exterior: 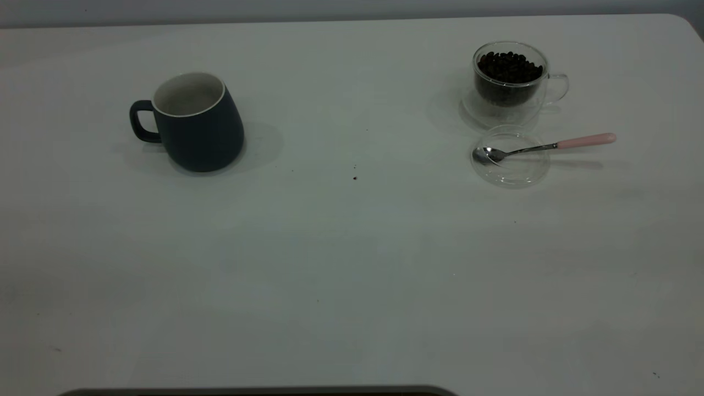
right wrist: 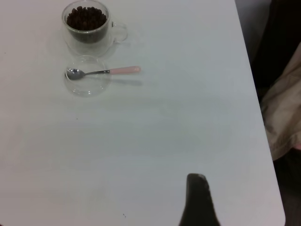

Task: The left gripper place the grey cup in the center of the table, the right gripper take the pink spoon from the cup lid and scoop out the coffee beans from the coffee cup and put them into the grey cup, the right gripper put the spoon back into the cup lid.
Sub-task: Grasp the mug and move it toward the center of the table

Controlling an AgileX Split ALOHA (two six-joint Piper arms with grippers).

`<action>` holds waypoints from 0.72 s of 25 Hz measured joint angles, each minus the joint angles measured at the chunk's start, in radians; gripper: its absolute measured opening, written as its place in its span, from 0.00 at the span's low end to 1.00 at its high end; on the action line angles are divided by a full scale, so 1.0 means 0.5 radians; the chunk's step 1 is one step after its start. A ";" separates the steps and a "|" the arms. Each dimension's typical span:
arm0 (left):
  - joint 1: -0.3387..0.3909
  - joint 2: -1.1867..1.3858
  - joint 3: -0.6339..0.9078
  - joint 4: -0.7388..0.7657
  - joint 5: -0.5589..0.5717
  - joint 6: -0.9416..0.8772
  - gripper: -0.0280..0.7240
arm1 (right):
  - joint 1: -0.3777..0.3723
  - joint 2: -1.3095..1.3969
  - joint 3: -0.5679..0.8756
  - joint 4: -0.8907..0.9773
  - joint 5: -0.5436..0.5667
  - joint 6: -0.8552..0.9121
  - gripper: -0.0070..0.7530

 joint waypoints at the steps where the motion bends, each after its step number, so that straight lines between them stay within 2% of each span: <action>1: 0.000 0.000 0.000 0.000 0.000 0.000 0.79 | 0.000 0.000 0.000 0.000 0.000 0.000 0.76; 4: 0.000 0.000 0.000 0.000 0.000 0.000 0.79 | 0.032 0.000 0.000 0.000 0.002 0.000 0.76; 10: 0.000 0.000 0.000 0.000 0.000 0.000 0.79 | 0.188 0.000 0.000 0.000 0.002 0.000 0.76; 18: 0.000 0.000 0.000 0.000 0.000 0.000 0.79 | 0.200 0.000 0.000 0.000 0.002 0.000 0.76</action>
